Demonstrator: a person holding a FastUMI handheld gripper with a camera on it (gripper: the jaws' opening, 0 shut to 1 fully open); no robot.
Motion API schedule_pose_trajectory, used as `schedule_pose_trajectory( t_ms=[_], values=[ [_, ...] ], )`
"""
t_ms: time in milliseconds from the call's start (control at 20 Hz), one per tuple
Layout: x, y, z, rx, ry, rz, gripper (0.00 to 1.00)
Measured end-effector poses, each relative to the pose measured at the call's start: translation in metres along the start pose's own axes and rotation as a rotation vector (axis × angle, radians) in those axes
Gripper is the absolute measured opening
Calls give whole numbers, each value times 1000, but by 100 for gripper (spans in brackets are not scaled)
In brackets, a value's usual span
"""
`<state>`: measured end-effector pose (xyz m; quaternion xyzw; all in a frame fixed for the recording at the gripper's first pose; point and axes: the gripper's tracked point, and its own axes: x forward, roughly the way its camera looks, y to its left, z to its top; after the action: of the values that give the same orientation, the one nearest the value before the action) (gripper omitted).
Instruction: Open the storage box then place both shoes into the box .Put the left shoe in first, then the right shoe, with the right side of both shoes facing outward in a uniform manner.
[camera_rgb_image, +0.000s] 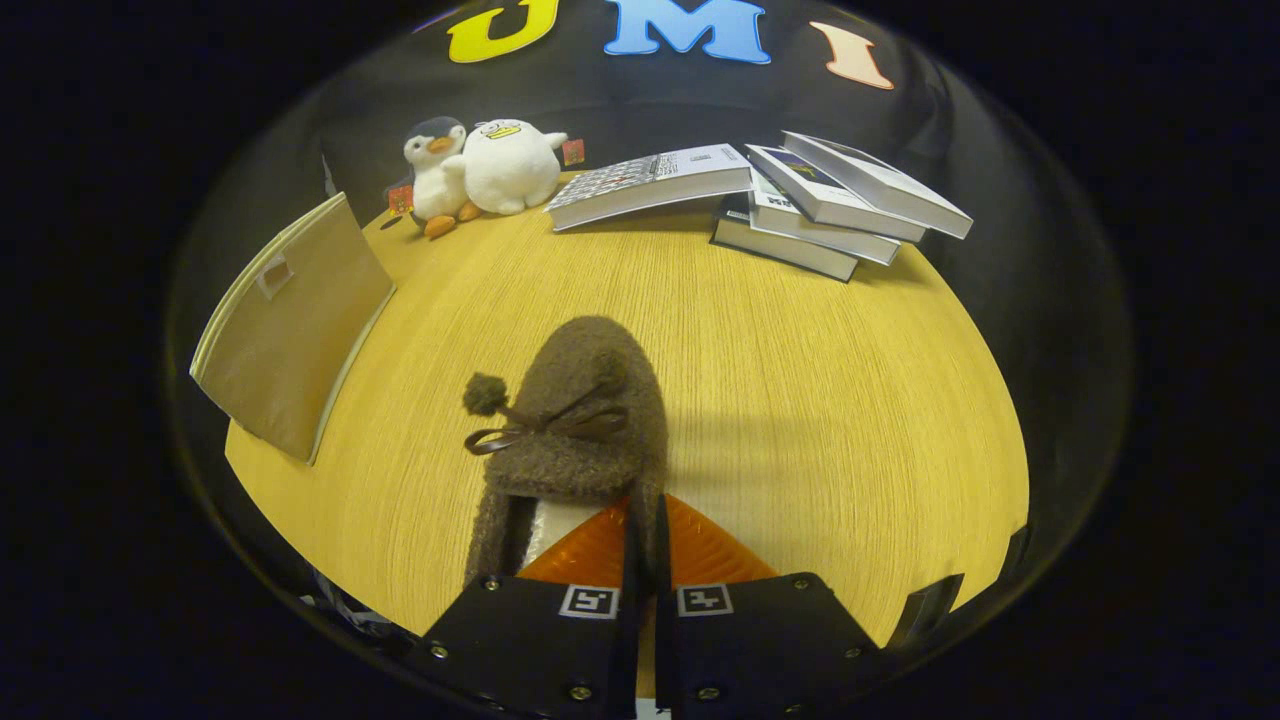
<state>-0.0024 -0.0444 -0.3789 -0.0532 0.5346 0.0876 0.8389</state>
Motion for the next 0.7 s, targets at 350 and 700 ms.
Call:
schedule_pose_trajectory(
  t_ms=[350,700],
  values=[
    [-11,4,9,123,9,-3,0],
    [-43,21,46,210,-47,14,0]
  ],
)
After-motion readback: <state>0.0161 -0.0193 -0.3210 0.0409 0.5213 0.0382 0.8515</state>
